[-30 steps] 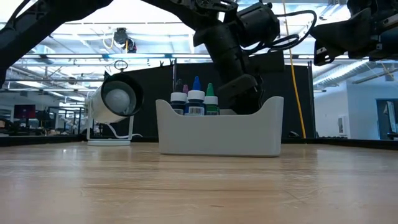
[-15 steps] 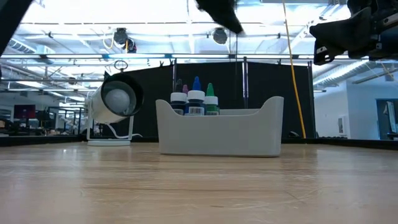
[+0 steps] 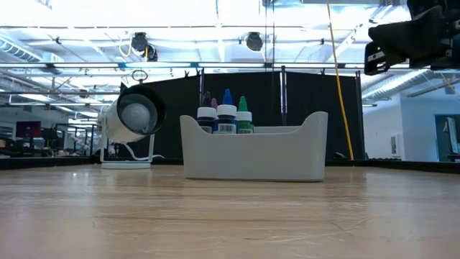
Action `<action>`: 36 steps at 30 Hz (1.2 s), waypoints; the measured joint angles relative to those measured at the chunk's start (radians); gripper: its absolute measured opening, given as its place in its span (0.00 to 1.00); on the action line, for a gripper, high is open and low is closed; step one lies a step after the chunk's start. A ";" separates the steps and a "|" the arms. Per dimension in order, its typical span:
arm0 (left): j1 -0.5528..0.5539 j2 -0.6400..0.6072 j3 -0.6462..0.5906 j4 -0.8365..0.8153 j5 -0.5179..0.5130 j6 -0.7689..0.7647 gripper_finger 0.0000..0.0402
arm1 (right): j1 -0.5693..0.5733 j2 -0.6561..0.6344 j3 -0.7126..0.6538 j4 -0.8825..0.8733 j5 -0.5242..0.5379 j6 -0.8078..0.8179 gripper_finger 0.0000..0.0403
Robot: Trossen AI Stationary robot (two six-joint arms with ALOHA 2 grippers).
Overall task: Pick & Place food coloring
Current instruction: Return to Home Position
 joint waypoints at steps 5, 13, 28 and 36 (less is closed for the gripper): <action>-0.069 -0.340 -0.431 0.371 -0.106 -0.063 0.03 | 0.003 0.000 0.000 0.030 0.006 -0.003 0.00; -0.060 -0.710 -0.993 1.128 -0.300 -0.136 0.06 | 0.003 0.000 0.000 0.030 0.019 -0.047 0.00; -0.202 -1.077 -1.273 1.143 -0.429 -0.014 0.01 | 0.002 -0.147 0.000 -0.103 0.062 -0.018 0.00; -0.212 -1.105 -1.311 1.139 -0.459 -0.007 0.00 | 0.002 -0.264 0.000 -0.217 0.061 0.002 0.00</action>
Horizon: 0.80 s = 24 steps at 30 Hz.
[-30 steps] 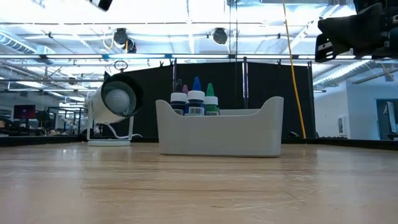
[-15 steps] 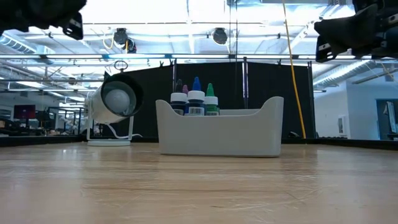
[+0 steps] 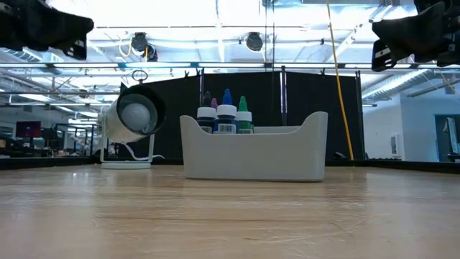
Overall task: Pick & Place food coloring
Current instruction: Return to Home Position
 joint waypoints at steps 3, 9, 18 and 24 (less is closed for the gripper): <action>0.000 0.001 -0.027 0.021 0.002 -0.023 0.00 | 0.000 -0.026 0.000 -0.019 -0.002 0.005 0.00; 0.000 0.001 -0.079 0.066 -0.003 -0.035 0.00 | 0.000 -0.066 -0.015 -0.016 -0.001 0.026 0.00; 0.000 0.002 -0.105 0.111 -0.010 -0.047 0.00 | 0.000 -0.102 -0.016 -0.024 -0.001 0.052 0.00; 0.000 0.002 -0.105 0.082 -0.009 -0.052 0.00 | 0.000 -0.103 -0.016 -0.024 0.000 0.057 0.00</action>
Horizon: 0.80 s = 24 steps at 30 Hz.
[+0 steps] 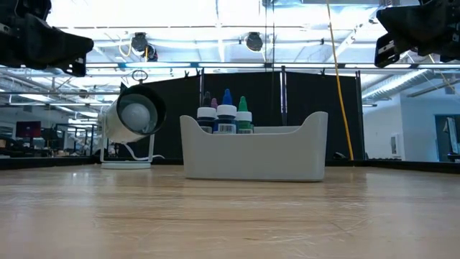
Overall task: Pick & Place food coloring
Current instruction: Return to Home Position
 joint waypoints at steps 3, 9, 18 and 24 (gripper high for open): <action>0.000 0.000 0.000 -0.006 -0.004 -0.006 0.00 | 0.000 0.000 0.000 0.000 0.000 0.006 0.00; -0.005 0.000 0.000 -0.031 -0.041 -0.025 0.00 | 0.000 -0.006 0.000 0.033 0.032 0.011 0.00; -0.134 0.000 0.001 -0.043 -0.194 0.004 0.00 | 0.000 -0.130 0.000 -0.076 0.033 0.010 0.00; -0.237 0.000 0.001 -0.057 -0.324 0.007 0.00 | 0.000 -0.236 0.000 -0.179 0.035 0.007 0.00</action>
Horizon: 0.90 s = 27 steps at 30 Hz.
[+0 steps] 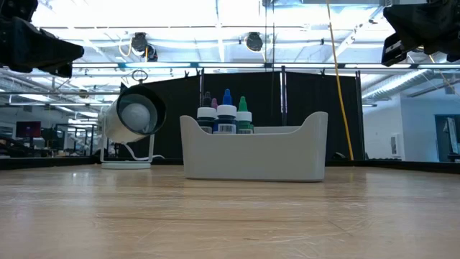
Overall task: Pick & Place food coloring
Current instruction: Return to Home Position
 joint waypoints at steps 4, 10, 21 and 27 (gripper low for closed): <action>-0.048 0.000 0.000 0.009 -0.048 0.000 0.00 | 0.000 -0.012 0.000 -0.023 0.001 0.000 0.00; -0.092 0.000 0.000 0.012 -0.088 -0.004 0.00 | 0.000 -0.013 0.000 -0.023 0.022 0.000 0.00; -0.111 -0.001 0.001 0.046 -0.121 0.006 0.01 | 0.000 -0.013 0.000 -0.015 0.019 -0.014 0.00; -0.085 0.000 0.001 0.019 -0.082 0.015 0.00 | 0.000 -0.012 0.000 -0.015 0.020 -0.038 0.00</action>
